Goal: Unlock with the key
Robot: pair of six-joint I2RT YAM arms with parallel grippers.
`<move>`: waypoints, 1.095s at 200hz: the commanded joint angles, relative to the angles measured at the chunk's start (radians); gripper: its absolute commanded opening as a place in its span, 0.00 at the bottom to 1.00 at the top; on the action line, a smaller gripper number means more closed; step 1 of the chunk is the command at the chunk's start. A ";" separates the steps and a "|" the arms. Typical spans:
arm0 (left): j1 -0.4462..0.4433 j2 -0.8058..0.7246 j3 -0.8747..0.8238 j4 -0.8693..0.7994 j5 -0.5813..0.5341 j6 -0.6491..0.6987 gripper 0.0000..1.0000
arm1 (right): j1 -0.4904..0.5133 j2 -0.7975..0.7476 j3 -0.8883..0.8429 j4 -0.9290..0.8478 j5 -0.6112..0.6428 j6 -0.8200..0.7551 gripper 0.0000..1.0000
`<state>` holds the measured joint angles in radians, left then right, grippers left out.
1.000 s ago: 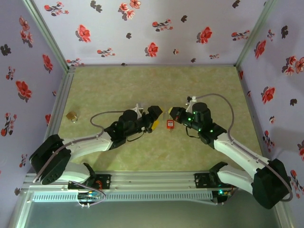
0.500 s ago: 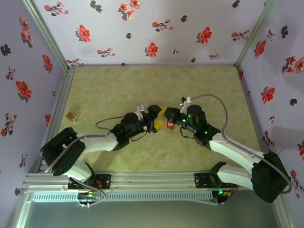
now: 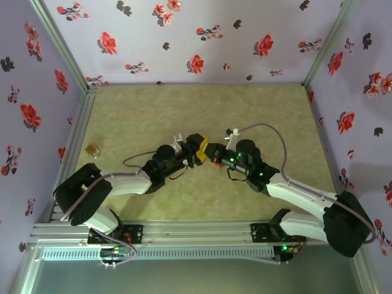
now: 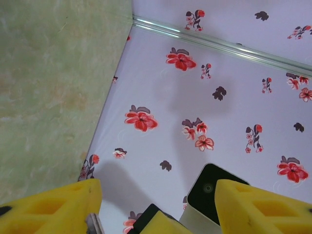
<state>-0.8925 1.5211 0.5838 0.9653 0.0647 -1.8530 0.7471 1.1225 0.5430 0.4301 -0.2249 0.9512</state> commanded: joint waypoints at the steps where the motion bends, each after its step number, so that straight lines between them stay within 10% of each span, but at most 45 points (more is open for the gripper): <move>1: 0.009 -0.006 -0.016 0.030 0.003 0.010 0.59 | 0.008 -0.033 -0.015 0.014 -0.014 -0.022 0.00; 176: 0.020 -0.026 -0.053 0.061 0.019 0.049 0.00 | -0.009 -0.067 -0.030 -0.063 0.052 -0.033 0.00; 219: 0.020 -0.050 -0.061 0.037 0.014 0.090 0.00 | -0.029 -0.074 -0.029 -0.068 0.034 -0.030 0.00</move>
<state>-0.8783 1.5143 0.5335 0.9836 0.0757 -1.8141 0.7372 1.0710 0.5205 0.3687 -0.1963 0.9432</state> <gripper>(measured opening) 0.048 0.044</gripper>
